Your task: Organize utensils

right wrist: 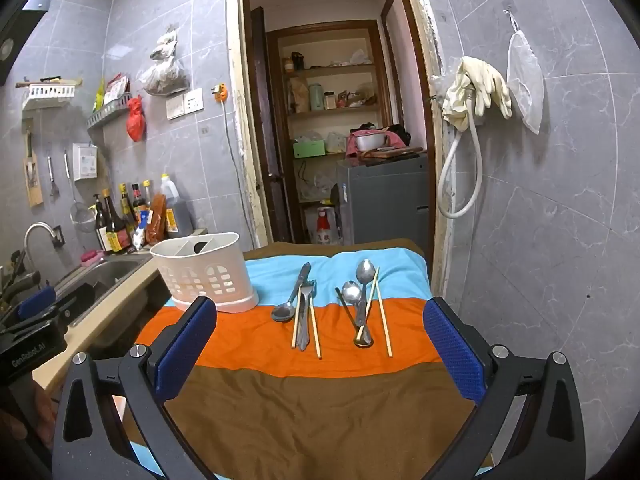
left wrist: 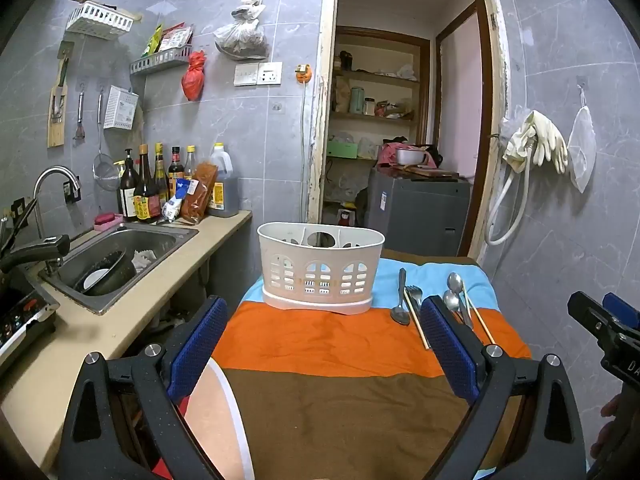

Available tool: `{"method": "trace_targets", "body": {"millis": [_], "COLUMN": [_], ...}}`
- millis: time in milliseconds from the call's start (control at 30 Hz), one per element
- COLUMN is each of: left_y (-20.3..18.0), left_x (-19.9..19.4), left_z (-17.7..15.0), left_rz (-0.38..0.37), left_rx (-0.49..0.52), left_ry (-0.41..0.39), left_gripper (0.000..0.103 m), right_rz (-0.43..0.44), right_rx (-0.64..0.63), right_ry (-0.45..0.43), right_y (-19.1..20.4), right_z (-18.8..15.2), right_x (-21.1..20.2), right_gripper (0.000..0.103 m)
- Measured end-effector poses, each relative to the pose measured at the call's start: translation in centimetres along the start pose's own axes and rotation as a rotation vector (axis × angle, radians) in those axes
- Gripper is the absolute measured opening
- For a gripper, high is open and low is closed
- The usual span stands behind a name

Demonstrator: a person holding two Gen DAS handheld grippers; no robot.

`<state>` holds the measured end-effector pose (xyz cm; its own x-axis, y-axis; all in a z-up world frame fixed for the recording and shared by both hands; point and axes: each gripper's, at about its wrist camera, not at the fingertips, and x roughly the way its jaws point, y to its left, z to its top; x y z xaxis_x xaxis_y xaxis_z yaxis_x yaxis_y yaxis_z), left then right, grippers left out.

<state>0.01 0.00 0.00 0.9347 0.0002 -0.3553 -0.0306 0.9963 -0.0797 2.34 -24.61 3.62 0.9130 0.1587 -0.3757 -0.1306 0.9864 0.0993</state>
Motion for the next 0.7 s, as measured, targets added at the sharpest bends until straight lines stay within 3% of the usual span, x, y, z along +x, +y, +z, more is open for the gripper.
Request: {"method": "trace_targets", "body": {"millis": [700], "left_y": [0.00], "left_x": [0.01], "left_z": [-0.01], "left_rz": [0.001], "left_rx": [0.001], "left_ry": [0.001], "left_gripper": [0.095], "right_rz": [0.000], "right_rx": [-0.001], "right_ry": [0.000], "right_y": [0.18], "right_z": [0.06], "right_x": [-0.04], "right_gripper": [0.103]}}
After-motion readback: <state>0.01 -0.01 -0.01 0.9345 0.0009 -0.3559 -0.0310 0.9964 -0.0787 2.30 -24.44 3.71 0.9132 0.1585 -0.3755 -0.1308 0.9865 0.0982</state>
